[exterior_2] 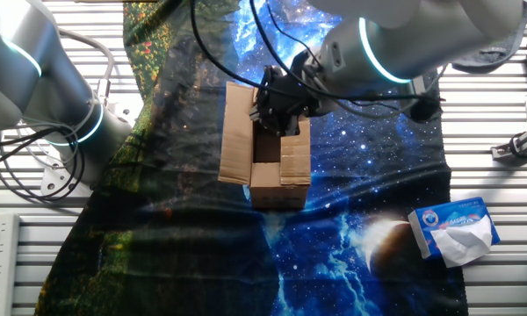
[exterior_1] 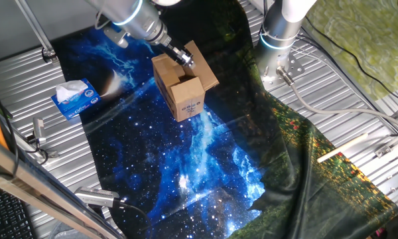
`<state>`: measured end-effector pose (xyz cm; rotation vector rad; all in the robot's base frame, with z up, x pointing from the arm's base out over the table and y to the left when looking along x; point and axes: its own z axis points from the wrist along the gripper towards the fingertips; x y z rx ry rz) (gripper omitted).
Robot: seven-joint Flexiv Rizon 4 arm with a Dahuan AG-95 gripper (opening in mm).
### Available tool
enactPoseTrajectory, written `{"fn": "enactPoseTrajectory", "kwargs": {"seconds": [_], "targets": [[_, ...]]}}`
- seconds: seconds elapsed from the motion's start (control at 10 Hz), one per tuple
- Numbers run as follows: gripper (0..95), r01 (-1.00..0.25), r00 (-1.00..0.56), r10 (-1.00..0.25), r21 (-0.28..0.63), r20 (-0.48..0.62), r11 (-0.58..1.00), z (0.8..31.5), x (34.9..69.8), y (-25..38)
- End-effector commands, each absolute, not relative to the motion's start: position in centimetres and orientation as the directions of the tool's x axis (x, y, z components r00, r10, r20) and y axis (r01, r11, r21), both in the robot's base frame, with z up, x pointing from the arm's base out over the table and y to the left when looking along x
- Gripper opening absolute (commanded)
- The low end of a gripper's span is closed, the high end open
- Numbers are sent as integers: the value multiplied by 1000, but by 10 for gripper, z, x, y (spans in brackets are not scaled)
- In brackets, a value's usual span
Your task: Cover the box
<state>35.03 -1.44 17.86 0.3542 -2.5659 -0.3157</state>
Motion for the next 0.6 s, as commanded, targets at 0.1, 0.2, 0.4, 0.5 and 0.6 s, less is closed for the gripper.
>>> {"fn": "enactPoseTrajectory", "kwargs": {"seconds": [0.1,0.2,0.4,0.5,0.6], "targets": [[0,-184,-819,-314,298,480,937,176,350,-18],[0,-183,-817,-314,300,484,936,176,350,-19],[0,-179,-814,-313,302,489,936,175,349,-21],[0,-177,-813,-312,302,492,937,175,349,-21],[0,-175,-813,-311,302,493,937,175,349,-22]]}}
